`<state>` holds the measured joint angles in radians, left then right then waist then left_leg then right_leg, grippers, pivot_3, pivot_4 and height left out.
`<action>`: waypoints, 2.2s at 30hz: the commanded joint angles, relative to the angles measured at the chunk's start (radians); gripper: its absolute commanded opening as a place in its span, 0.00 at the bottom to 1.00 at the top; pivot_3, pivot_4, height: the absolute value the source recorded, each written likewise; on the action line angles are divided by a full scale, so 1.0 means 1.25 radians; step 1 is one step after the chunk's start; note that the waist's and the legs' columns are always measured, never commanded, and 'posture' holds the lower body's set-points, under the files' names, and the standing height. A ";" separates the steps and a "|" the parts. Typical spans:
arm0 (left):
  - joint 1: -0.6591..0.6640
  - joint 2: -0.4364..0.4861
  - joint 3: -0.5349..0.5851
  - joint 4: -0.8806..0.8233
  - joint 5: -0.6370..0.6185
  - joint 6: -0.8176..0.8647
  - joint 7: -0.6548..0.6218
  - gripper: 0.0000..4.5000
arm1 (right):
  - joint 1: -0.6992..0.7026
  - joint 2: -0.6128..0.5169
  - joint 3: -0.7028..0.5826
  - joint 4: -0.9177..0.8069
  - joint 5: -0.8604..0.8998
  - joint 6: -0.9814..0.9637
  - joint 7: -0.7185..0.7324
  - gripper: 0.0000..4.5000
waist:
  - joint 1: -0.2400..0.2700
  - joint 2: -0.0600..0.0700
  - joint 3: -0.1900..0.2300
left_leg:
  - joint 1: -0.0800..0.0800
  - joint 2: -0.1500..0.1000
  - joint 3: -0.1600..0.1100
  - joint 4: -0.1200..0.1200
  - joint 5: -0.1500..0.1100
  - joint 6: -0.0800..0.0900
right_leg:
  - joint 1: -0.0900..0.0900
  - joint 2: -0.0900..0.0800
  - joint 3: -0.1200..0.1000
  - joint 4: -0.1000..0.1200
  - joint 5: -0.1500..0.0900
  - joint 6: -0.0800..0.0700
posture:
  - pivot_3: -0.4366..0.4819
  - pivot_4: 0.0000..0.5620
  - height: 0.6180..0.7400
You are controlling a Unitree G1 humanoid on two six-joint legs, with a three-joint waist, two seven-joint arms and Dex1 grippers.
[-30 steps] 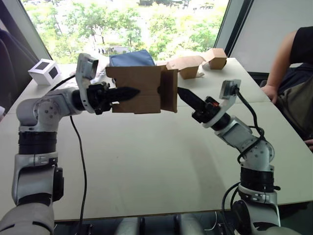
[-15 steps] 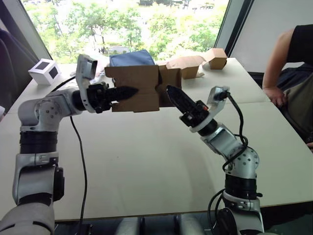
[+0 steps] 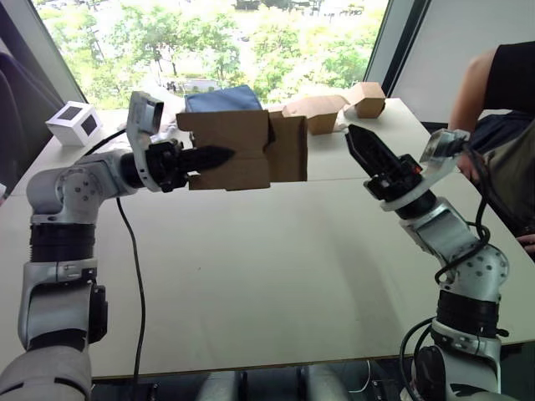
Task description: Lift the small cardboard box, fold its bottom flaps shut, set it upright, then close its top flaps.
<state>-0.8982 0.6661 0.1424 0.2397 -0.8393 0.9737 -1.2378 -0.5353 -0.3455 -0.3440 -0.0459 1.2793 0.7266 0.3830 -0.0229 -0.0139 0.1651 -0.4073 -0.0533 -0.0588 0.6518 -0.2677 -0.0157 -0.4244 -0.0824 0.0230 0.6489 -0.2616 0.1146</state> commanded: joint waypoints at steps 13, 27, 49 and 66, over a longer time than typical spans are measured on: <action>-0.014 0.004 0.025 -0.030 -0.016 0.002 0.004 0.00 | -0.054 0.143 0.094 -0.020 -0.046 0.024 0.065 0.09 | 0.003 0.000 0.000 | 0.000 -0.001 0.000 0.001 0.002 -0.003 | 0.000 -0.001 0.000 0.000 0.000 0.000 | 0.48 0.27 1.00; -0.023 -0.004 0.018 -0.015 -0.007 -0.008 0.003 0.00 | -0.019 0.212 0.098 -0.067 0.014 0.023 0.034 0.36 | 0.002 0.000 0.000 | 0.000 0.000 -0.001 0.000 0.002 -0.003 | 0.000 -0.001 0.000 0.000 0.000 0.000 | 0.48 0.27 1.00; -0.017 -0.003 0.005 -0.029 0.005 -0.022 -0.001 0.00 | -0.035 0.271 0.087 -0.025 0.017 -0.009 0.021 0.51 | 0.001 0.000 0.000 | 0.000 0.000 -0.001 0.000 0.002 -0.003 | 0.000 -0.001 0.000 0.000 0.000 0.000 | 0.48 0.27 1.00; -0.005 -0.012 0.003 -0.034 0.015 -0.034 -0.006 0.00 | -0.033 0.299 0.109 -0.036 -0.006 -0.020 0.010 0.51 | 0.001 0.000 0.000 | 0.000 0.000 -0.001 0.000 0.002 -0.003 | 0.000 -0.001 0.000 0.001 0.000 0.000 | 0.48 0.27 1.00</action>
<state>-0.8975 0.6472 0.1328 0.2245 -0.8155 0.9497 -1.2367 -0.5579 0.0180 -0.2113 -0.0551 1.2603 0.7082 0.3900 -0.0217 -0.0137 0.1651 -0.4076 -0.0538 -0.0597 0.6521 -0.2655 -0.0196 -0.4249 -0.0830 0.0230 0.6495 -0.2615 0.1146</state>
